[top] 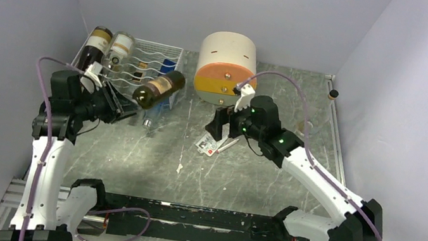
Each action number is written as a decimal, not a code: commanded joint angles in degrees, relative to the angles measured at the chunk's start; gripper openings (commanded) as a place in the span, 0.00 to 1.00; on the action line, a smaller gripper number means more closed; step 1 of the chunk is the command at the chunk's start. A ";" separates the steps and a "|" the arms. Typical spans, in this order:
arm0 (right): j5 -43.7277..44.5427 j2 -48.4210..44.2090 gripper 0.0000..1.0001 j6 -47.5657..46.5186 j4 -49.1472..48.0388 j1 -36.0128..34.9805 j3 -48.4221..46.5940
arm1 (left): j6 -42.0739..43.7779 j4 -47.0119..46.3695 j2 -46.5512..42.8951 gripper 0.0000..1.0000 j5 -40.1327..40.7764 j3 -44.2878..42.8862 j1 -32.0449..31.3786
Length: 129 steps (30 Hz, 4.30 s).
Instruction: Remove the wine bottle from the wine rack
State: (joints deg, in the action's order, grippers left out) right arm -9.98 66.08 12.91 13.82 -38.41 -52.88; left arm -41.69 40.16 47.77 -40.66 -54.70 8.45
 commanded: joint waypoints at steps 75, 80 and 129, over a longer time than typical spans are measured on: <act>3.32 25.42 0.19 -23.82 -46.53 -27.39 -4.92 | 19.33 14.38 -5.35 0.97 43.10 -25.94 -8.00; 9.39 18.98 0.10 -18.97 -46.75 -27.39 -1.96 | 19.11 7.49 -11.33 0.98 43.61 -21.99 -7.95; 44.63 13.17 0.00 -7.89 -36.08 27.06 -3.87 | 13.91 -7.28 -21.79 0.92 28.94 11.29 -7.07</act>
State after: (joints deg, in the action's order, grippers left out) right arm 34.83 78.63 3.66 -13.21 -13.45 -53.47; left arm -28.05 35.29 26.35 -10.39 -44.16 0.67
